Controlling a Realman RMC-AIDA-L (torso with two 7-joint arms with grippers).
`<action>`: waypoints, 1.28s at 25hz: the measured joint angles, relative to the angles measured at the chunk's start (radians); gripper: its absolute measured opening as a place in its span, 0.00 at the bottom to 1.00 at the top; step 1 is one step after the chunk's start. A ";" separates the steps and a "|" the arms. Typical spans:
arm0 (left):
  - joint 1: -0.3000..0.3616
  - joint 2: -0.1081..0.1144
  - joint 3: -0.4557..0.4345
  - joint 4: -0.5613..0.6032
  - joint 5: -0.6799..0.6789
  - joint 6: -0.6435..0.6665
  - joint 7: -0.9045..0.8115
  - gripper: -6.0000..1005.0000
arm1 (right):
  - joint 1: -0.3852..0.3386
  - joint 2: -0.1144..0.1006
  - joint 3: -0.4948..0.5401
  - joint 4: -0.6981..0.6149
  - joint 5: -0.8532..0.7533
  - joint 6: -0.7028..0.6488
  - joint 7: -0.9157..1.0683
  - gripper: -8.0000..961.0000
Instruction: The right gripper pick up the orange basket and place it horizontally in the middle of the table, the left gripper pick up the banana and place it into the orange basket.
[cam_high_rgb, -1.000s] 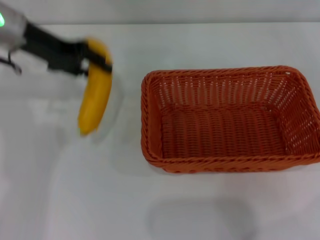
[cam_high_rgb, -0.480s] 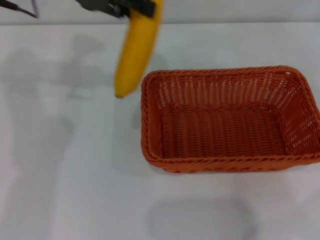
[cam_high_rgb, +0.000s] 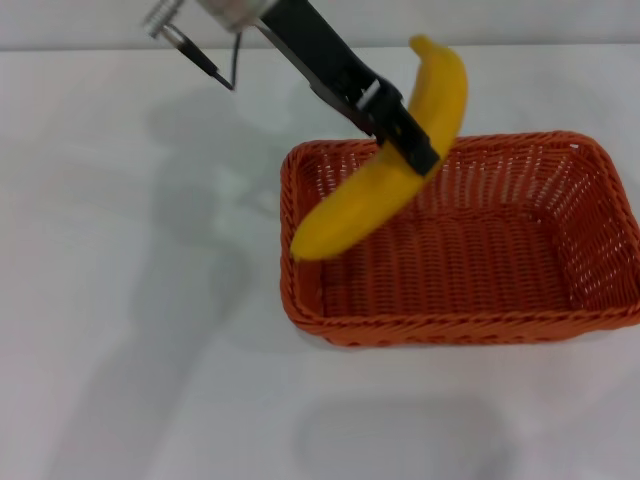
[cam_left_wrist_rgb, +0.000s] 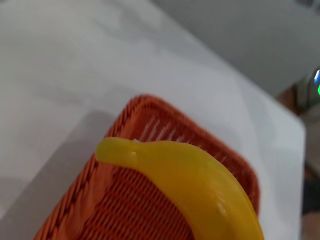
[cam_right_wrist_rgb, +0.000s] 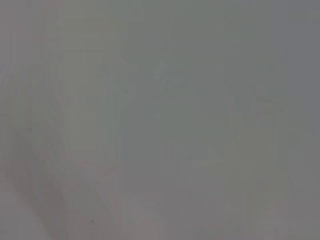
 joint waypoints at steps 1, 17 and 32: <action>-0.013 -0.016 0.000 0.001 0.022 -0.016 -0.001 0.51 | -0.001 0.000 0.000 0.001 0.000 -0.003 -0.005 0.88; -0.025 -0.090 -0.002 -0.014 -0.108 -0.117 0.125 0.71 | -0.021 0.002 -0.010 -0.003 -0.001 -0.020 -0.036 0.88; 0.406 -0.085 -0.002 -0.318 -0.827 -0.104 0.544 0.88 | -0.058 0.053 0.001 0.094 0.184 0.010 -0.160 0.88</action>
